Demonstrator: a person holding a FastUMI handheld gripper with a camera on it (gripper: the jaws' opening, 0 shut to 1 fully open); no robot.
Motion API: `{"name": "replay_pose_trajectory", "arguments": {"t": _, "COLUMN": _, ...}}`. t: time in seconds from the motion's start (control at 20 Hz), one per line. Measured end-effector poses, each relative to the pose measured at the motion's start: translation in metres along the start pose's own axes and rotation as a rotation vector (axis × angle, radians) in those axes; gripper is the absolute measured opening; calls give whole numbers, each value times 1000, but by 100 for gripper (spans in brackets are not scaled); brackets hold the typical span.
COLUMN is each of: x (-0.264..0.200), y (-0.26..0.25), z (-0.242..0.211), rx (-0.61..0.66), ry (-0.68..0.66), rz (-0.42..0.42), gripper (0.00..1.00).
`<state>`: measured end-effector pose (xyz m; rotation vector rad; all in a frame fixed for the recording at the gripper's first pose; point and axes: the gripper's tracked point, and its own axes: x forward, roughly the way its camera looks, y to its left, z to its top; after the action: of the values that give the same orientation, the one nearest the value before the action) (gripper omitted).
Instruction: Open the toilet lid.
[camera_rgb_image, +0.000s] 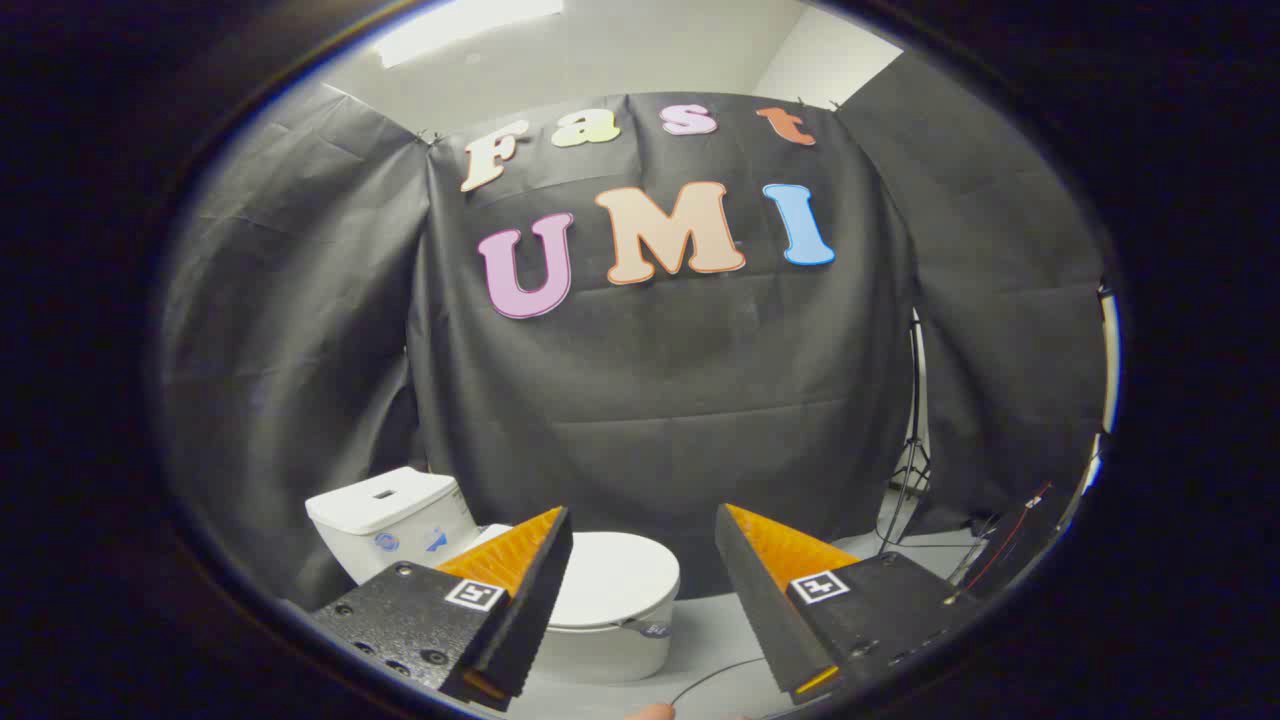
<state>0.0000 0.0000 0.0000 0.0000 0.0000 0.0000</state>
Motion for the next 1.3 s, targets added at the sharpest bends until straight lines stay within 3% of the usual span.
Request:
{"name": "replay_pose_trajectory", "arguments": {"t": 0.85, "x": 8, "y": -8, "z": -10, "rx": 132, "ry": 2, "rz": -32, "gripper": 89}}
{"name": "replay_pose_trajectory", "arguments": {"t": 1.3, "x": 40, "y": 1, "z": -35, "rx": 351, "ry": 4, "rz": -31, "gripper": 85}}
